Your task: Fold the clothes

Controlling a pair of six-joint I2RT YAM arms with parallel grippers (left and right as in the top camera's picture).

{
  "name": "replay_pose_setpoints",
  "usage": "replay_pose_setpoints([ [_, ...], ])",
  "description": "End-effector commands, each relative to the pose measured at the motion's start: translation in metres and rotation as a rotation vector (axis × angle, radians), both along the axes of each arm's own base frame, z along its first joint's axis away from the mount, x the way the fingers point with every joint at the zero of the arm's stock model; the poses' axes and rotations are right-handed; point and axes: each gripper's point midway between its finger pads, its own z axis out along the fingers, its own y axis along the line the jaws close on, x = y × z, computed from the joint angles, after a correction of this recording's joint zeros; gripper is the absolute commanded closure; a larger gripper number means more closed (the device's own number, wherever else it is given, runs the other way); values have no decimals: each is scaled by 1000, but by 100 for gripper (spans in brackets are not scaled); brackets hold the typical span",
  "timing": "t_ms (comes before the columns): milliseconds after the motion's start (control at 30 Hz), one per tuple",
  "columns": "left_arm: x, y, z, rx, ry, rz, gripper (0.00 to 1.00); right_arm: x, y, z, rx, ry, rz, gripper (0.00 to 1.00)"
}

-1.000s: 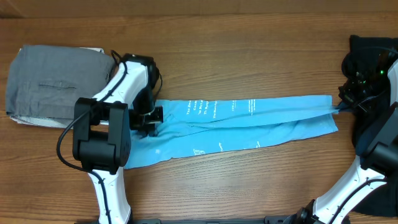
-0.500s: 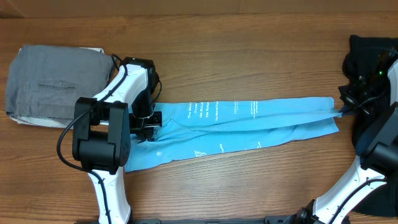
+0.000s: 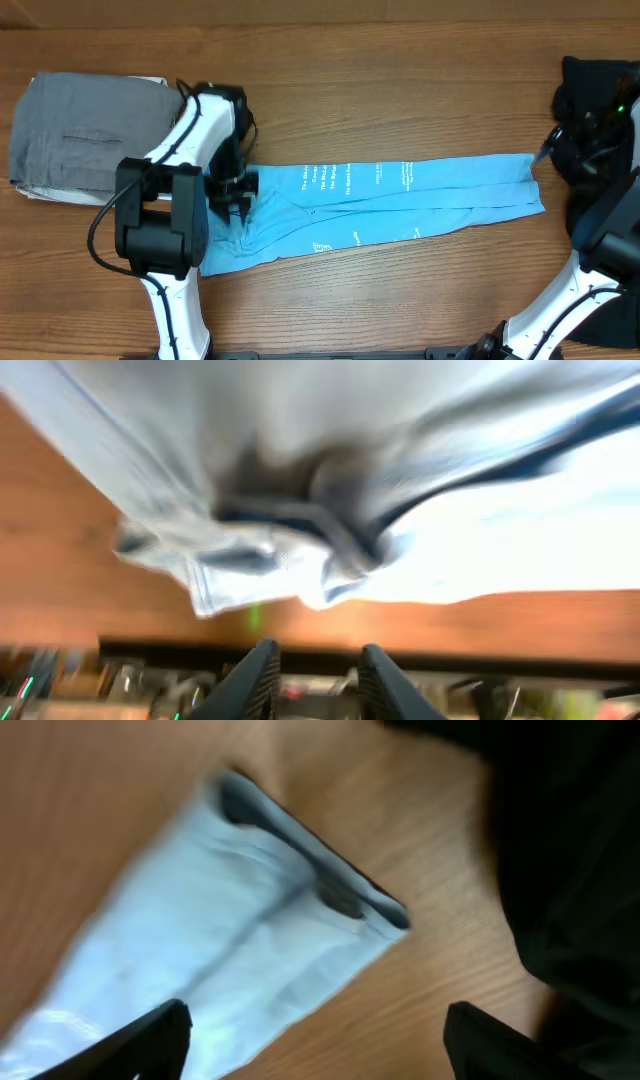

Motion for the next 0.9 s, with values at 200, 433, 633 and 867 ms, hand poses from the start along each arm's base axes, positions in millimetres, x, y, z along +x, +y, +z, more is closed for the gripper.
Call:
replay_pose_setpoints([
  [200, 52, -37, 44, -112, -248, -7, 96, 20, 57, 33, 40, -69, 143, 96],
  [433, 28, -39, 2, -93, -172, -20, 96, 11, 78, -11, -18, 33, 179, 96],
  [633, 10, -17, -40, 1, -141, 15, 96, 2, 88, -58, -11, 54, 197, 96],
  [867, 26, -15, -72, -10, -249, 55, 96, 6, 87, -100, -36, -8, 176, 96],
])
